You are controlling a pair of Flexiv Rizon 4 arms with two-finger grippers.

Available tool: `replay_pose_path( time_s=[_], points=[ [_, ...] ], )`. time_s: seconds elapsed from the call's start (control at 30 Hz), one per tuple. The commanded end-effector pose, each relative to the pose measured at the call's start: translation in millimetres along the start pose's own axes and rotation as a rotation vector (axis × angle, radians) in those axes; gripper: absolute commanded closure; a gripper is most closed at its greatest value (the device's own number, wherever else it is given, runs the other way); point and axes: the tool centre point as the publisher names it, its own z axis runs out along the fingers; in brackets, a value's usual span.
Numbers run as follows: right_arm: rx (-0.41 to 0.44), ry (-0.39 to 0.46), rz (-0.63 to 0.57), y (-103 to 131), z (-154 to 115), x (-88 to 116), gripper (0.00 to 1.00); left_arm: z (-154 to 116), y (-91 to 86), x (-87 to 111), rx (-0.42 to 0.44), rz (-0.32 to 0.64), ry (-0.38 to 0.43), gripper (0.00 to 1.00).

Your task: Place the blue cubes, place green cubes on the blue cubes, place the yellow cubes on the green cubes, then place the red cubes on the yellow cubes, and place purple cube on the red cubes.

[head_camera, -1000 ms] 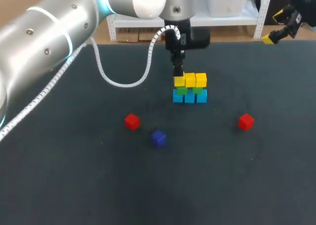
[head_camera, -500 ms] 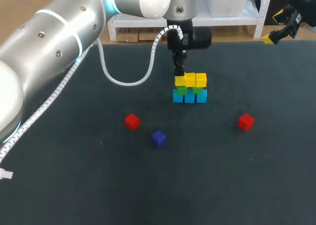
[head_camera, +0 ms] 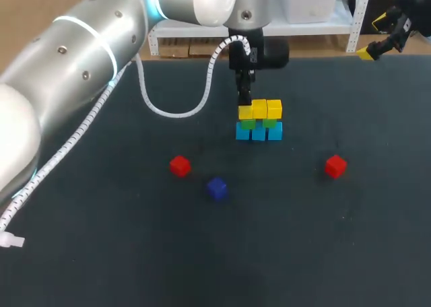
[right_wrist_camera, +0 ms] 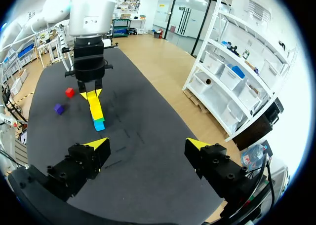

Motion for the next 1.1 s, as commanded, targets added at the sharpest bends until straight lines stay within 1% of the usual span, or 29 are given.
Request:
replay_pose_path(
  time_s=[0.03, 0.07, 0.2, 0.23, 0.27, 0.33, 0.4, 0.53, 0.6, 0.7, 0.8, 0.93, 1.0, 1.1],
  points=[
    [-0.003, -0.004, -0.001, -0.6, -0.3, 0.7, 0.00, -0.5, 7.0, -3.2, 0.026, 0.002, 0.011, 0.75],
    [-0.003, -0.004, -0.001, -0.6, -0.3, 0.7, 0.00, -0.5, 7.1, -3.2, 0.025, 0.002, 0.012, 0.66],
    [-0.003, -0.004, -0.001, -0.6, -0.3, 0.7, 0.00, -0.4, 7.0, -3.1, 0.024, -0.001, 0.013, 0.53],
    [-0.003, -0.004, -0.001, -0.6, -0.3, 0.7, 0.00, -0.5, 7.0, -3.1, 0.024, -0.001, 0.014, 0.47],
    [-0.003, -0.004, -0.001, -0.6, -0.3, 0.7, 0.00, -0.5, 6.9, -3.1, 0.022, -0.002, 0.015, 0.35],
    [-0.003, -0.004, -0.001, -0.6, -0.3, 0.7, 0.00, -0.6, 7.0, -3.0, 0.021, -0.004, 0.015, 0.20],
    [-0.003, -0.004, -0.001, -0.6, -0.3, 0.7, 0.00, -0.7, 7.2, -2.8, 0.020, -0.003, 0.016, 0.00],
    [-0.003, -0.004, -0.001, -0.6, -0.3, 0.7, 0.00, -3.3, 7.1, -1.3, 0.010, -0.001, 0.014, 0.00],
    [-0.003, -0.004, -0.001, -0.6, -0.3, 0.7, 0.00, -8.4, 7.6, 2.4, -0.028, 0.001, 0.020, 0.00],
    [-0.003, -0.004, -0.001, -0.6, -0.3, 0.7, 0.00, -18.1, 7.5, 14.8, -0.070, -0.003, 0.013, 0.00],
    [-0.003, -0.004, -0.001, -0.6, -0.3, 0.7, 0.00, -27.5, 3.3, 33.0, -0.097, -0.014, -0.002, 0.00],
    [-0.003, -0.004, -0.001, -0.6, -0.3, 0.7, 0.00, -40.6, -8.9, 56.7, -0.128, -0.009, -0.028, 0.00],
    [-0.003, -0.004, -0.001, -0.6, -0.3, 0.7, 0.00, -48.4, -20.2, 65.7, -0.153, 0.032, -0.034, 0.00],
    [-0.003, -0.004, -0.001, -0.6, -0.3, 0.7, 0.00, -54.5, -34.6, 75.7, -0.170, 0.078, -0.032, 0.00]
  ],
)
